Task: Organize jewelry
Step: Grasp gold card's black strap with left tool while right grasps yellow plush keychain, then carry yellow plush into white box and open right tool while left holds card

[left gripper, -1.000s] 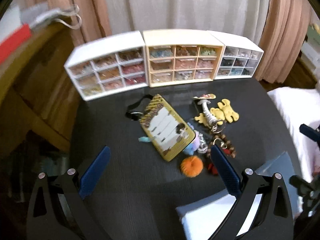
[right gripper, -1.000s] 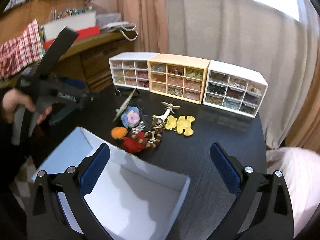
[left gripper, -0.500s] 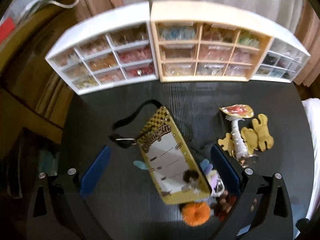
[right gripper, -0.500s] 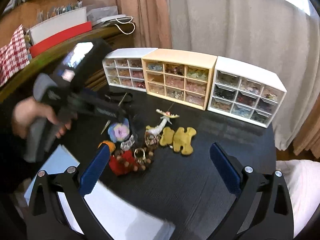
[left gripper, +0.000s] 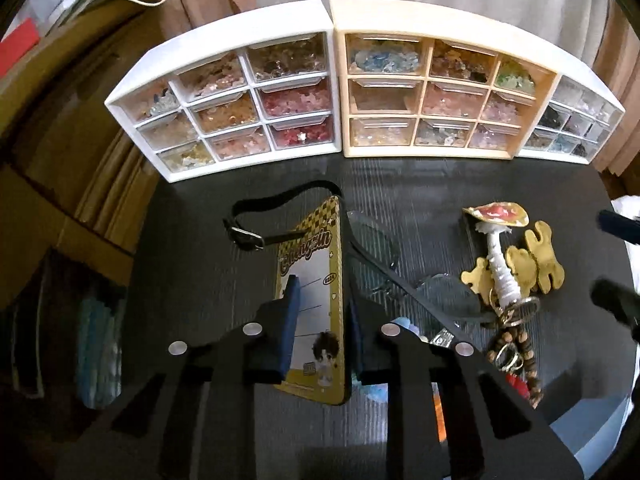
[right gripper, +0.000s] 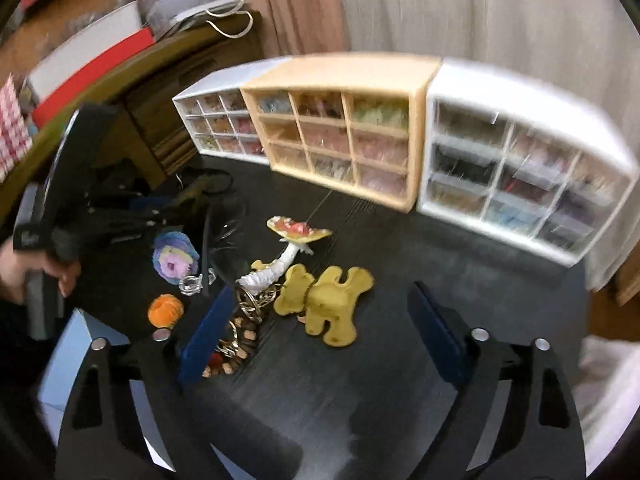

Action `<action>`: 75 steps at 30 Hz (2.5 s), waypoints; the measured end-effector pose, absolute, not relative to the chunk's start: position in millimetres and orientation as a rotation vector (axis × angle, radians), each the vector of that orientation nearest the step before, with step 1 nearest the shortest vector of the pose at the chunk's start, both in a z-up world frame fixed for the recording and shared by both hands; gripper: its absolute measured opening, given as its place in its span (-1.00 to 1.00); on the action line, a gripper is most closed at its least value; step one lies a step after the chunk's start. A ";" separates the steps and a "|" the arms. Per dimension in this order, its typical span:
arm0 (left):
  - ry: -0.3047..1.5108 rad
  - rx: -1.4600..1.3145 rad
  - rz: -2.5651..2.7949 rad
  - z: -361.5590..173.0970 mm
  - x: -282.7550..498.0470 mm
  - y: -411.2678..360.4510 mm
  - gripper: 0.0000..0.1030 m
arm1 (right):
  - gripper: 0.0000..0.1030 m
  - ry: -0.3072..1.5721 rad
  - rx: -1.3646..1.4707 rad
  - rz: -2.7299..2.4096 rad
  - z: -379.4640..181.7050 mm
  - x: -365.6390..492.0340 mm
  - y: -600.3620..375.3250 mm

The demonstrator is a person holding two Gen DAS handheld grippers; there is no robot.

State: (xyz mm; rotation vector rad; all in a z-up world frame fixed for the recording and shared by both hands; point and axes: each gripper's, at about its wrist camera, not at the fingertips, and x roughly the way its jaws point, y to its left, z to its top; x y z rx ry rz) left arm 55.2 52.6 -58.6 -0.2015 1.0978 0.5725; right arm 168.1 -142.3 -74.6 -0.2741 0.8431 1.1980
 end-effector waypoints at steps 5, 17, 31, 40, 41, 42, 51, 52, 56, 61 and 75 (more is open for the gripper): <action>1.086 -0.164 0.585 -54.5 44.8 51.4 -0.77 | 0.43 0.923 -0.266 1.246 -97.9 185.0 -129.0; 1.059 -0.156 0.582 -52.6 36.1 56.4 -0.88 | -0.62 0.947 -0.172 1.310 -112.7 197.9 -127.9; 0.970 -0.150 0.559 -19.9 9.4 38.1 -0.91 | -0.92 0.691 -0.165 1.310 -53.6 165.6 -144.5; 0.891 -0.118 0.523 21.8 -16.5 6.4 -0.91 | -0.92 0.570 -0.207 1.315 -11.2 133.1 -164.7; 0.881 -0.108 0.519 27.8 -20.2 0.8 -0.91 | -0.92 0.555 -0.204 1.316 -6.1 129.5 -167.6; 0.870 -0.100 0.523 32.8 -23.5 -4.0 -0.91 | -0.92 0.543 -0.202 1.316 -1.5 126.8 -170.5; 0.815 -0.074 0.472 62.1 -67.4 -57.5 -0.91 | -0.92 0.404 -0.169 1.321 51.8 88.8 -215.7; 0.810 -0.075 0.459 63.1 -74.5 -66.4 -0.91 | -0.92 0.386 -0.170 1.321 57.3 82.7 -221.2; 0.812 -0.070 0.399 60.6 -94.1 -92.8 -0.91 | -0.92 0.327 -0.170 1.328 74.2 61.8 -240.7; 0.844 -0.072 0.331 49.2 -108.6 -115.5 -0.91 | -0.92 0.254 -0.158 1.349 93.1 38.9 -264.8; 0.962 -0.078 0.263 -4.3 -117.2 -139.6 -0.91 | -0.92 0.131 -0.120 1.390 119.9 2.8 -308.0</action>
